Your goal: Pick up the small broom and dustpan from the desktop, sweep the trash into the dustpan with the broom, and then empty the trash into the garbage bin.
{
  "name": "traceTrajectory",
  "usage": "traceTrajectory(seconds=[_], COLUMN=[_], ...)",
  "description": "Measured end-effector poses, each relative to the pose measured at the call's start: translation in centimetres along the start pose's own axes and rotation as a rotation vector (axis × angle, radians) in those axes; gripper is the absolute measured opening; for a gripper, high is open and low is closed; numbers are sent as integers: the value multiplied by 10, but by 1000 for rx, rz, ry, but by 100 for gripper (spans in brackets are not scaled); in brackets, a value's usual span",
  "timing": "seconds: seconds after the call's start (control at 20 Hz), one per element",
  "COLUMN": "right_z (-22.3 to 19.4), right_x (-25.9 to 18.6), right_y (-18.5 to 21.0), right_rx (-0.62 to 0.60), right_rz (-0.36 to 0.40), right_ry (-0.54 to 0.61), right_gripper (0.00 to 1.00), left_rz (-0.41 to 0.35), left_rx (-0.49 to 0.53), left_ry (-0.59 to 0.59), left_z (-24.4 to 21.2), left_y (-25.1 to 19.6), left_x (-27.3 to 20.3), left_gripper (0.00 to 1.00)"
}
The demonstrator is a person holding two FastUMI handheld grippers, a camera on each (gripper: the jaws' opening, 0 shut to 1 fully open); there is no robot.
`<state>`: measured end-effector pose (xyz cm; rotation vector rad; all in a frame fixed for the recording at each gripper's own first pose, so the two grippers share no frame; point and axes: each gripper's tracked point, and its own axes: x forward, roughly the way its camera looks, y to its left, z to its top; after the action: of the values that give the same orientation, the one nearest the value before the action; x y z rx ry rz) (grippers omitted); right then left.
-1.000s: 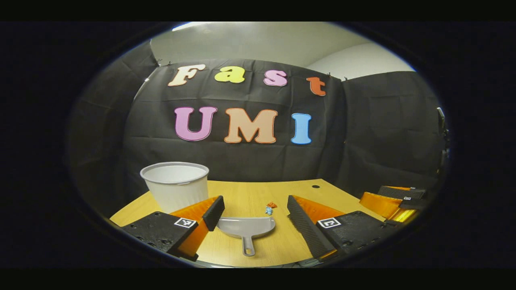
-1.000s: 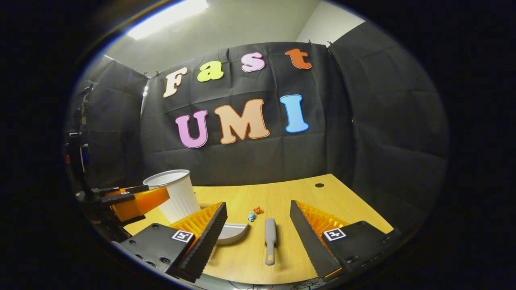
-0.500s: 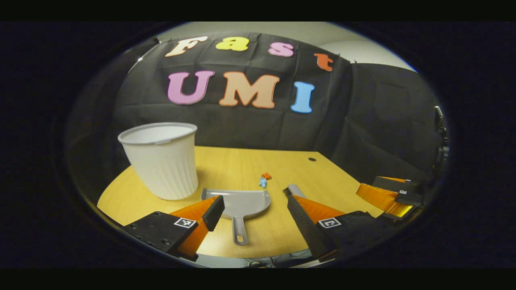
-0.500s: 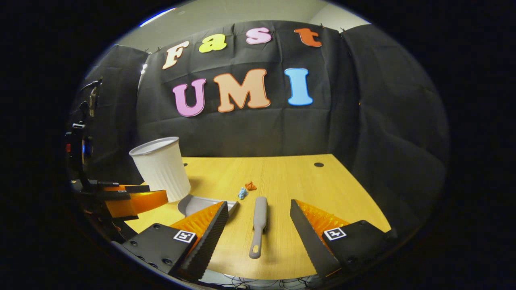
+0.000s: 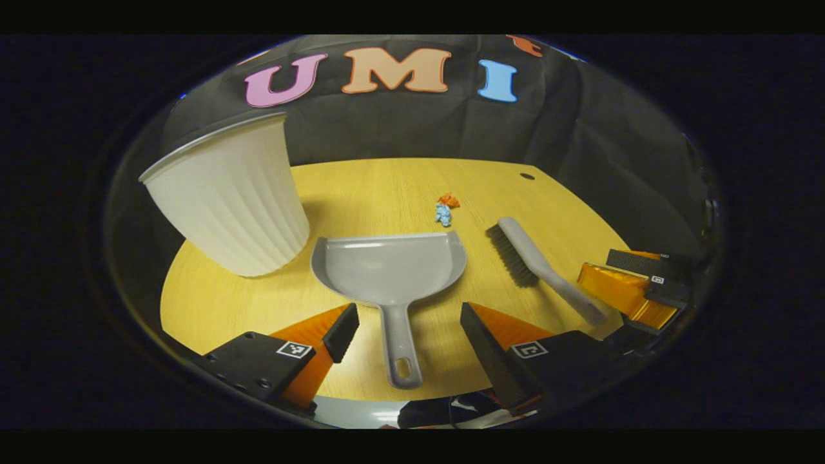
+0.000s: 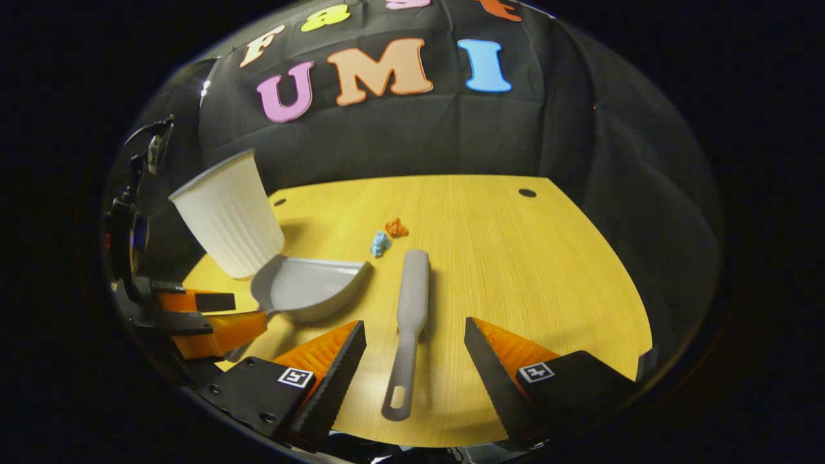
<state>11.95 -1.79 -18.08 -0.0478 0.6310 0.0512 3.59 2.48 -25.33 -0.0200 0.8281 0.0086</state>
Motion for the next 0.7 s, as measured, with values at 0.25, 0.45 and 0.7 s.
traceTrajectory(seconds=[0.25,0.45,0.7], right_z=[-26,-40,-43], right_x=[29,47,60], right_y=[9,11,13], right_rx=[36,52,53], right_rz=[29,28,15], right_ry=[153,260,316], right_gripper=[100,99,87], left_rz=[9,41,101], left_rx=[-7,7,24], left_ry=[81,167,220], left_z=[-8,-20,-26], left_y=[5,13,25], left_x=[30,38,49], left_gripper=[96,94,78])
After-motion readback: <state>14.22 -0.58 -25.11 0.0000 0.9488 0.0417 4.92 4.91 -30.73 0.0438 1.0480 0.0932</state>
